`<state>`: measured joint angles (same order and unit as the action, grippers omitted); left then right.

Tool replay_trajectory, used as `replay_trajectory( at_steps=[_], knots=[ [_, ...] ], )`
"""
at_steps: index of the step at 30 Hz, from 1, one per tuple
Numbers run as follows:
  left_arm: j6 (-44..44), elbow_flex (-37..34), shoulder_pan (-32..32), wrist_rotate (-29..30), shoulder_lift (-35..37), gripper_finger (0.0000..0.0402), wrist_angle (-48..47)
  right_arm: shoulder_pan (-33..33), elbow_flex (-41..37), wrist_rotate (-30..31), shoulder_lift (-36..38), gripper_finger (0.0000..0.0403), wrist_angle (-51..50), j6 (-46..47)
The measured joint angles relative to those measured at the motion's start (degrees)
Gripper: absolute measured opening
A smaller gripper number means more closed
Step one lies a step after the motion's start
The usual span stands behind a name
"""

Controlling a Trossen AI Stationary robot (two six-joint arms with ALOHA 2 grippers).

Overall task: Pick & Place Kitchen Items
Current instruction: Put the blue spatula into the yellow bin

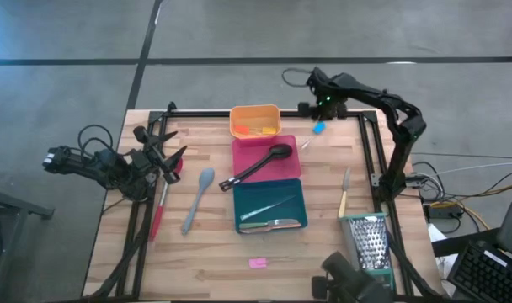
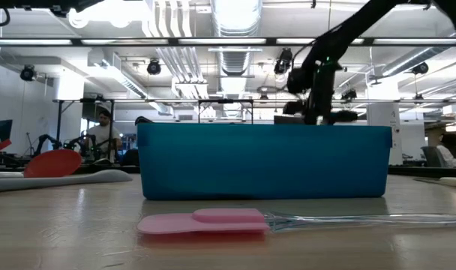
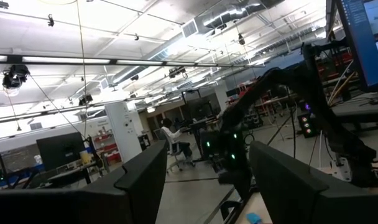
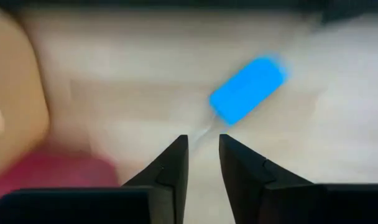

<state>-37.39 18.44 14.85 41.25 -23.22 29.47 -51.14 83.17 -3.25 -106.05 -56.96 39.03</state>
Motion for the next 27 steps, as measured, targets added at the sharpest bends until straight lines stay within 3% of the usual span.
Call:
replay_trajectory(
  at_steps=[3, 20, 27],
  knots=[
    [0.02, 0.0, 0.0, -0.02, 0.0, 0.0234, 0.04, -0.7, 1.69, 4.67, 0.45, 0.0102, -0.03, 0.01],
    [1.01, 0.0, 0.0, -0.09, 0.0, 0.0234, 0.04, -1.24, 1.86, 4.9, -5.73, 0.0273, 0.1, 2.24],
    [1.01, 0.0, 0.02, -0.09, 0.0, 0.0234, 0.04, -1.29, 1.84, 4.9, -8.19, 0.0297, -0.3, 4.25]
  ],
)
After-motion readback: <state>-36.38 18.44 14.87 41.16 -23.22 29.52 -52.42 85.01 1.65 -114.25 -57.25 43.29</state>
